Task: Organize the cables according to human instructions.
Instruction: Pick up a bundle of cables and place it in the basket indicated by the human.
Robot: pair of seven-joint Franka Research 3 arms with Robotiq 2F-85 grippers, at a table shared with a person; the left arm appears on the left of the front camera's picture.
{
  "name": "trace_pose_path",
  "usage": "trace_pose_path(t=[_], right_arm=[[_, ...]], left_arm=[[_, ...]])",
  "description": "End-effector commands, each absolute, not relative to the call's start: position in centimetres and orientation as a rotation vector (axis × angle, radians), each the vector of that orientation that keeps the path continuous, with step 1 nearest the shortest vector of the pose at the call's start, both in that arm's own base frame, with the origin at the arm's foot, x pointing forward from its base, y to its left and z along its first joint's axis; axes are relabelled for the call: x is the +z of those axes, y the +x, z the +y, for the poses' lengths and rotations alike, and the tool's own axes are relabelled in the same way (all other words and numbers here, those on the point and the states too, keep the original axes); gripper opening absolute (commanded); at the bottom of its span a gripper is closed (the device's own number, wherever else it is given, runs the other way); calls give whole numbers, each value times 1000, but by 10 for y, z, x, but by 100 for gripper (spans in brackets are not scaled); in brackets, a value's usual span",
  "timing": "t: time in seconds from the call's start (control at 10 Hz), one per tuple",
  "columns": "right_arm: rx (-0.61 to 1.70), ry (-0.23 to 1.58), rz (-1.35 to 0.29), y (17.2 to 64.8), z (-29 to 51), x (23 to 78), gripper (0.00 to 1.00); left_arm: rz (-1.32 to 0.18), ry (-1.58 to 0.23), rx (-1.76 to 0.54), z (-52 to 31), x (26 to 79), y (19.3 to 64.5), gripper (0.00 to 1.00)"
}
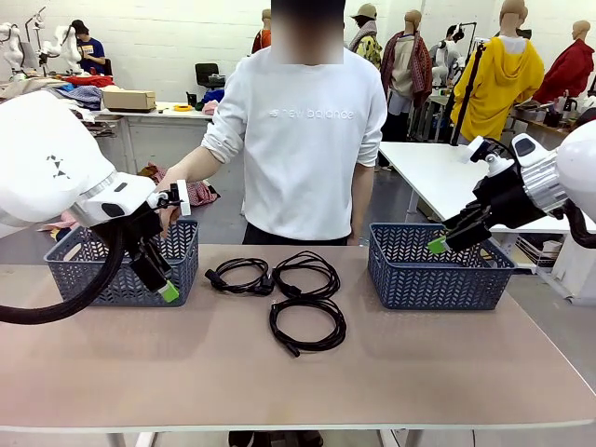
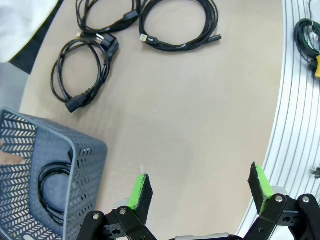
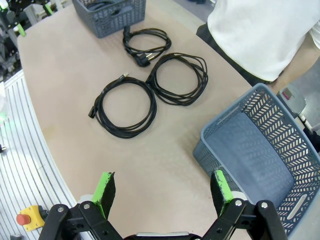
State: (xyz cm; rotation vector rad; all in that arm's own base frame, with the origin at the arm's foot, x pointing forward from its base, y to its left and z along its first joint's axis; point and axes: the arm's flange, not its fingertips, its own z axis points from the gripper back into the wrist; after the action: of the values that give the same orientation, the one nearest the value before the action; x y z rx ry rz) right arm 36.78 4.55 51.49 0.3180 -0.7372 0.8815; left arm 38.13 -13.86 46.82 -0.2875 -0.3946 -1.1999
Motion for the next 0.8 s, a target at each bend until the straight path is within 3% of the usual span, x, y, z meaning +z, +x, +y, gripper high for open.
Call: trace_pose_path(t=[0.0, 0.7], right_arm=[[895, 335, -750, 369, 45, 514, 100], [895, 335, -750, 369, 45, 514, 100]], left_arm=[[-395, -287, -1200, -139, 468, 381, 100], [-248, -53, -1555, -253, 446, 495, 100]])
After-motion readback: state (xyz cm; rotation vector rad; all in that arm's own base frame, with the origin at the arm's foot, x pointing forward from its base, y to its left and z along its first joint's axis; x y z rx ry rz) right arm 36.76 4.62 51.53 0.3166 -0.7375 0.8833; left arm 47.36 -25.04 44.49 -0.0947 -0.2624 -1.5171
